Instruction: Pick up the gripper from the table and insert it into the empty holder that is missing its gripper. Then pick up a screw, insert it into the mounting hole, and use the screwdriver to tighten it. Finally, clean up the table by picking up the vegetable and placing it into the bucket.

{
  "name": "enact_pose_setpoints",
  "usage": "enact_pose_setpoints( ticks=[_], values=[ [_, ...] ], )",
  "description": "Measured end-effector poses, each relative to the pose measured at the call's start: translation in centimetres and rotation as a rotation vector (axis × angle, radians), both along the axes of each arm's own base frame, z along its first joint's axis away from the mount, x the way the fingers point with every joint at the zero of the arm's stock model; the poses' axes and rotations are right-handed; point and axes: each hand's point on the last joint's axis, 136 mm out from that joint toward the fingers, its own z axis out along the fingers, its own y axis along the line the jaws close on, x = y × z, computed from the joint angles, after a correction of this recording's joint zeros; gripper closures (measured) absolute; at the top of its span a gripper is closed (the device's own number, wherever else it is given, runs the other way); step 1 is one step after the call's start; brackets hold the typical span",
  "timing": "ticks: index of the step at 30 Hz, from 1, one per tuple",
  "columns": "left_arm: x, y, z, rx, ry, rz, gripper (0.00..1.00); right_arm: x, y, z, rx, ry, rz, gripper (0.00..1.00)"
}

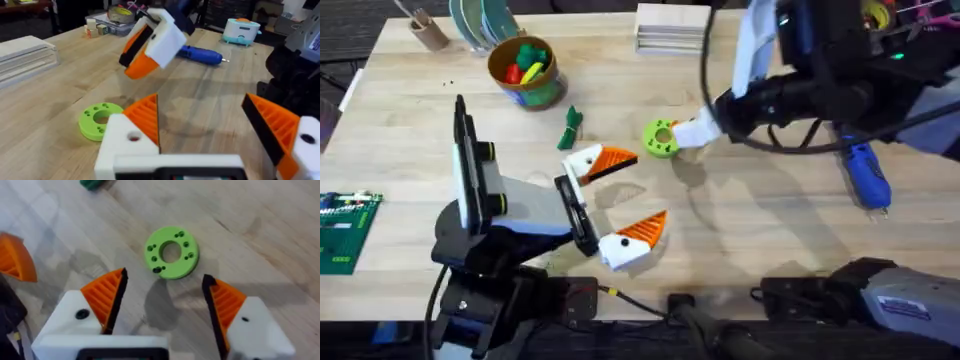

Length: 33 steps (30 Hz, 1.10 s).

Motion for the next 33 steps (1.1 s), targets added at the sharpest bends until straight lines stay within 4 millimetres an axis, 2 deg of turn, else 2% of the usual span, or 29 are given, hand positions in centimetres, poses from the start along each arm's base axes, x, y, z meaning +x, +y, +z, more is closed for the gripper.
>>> enact_pose_setpoints(
  ticks=[6,15,24,28,33],
  values=[
    [0.0,0.0,0.0,0.0,0.0,0.0,0.008,-1.1,1.2,-1.7,-0.044,0.039,0.051,0.049],
    [0.0,0.0,0.0,0.0,0.0,0.0,0.008,-1.8,1.9,-6.0,-0.155,0.111,0.08,0.049],
    [0.0,0.0,0.0,0.0,0.0,0.0,0.008,-1.8,3.7,-6.2,-0.291,-0.03,0.1,0.047],
    [0.0,0.0,0.0,0.0,0.0,0.0,0.008,-1.8,4.2,-6.9,-0.318,-0.048,0.106,0.053],
    [0.0,0.0,0.0,0.0,0.0,0.0,0.008,-1.5,4.7,-7.6,-0.324,-0.05,0.094,0.149]
  ],
)
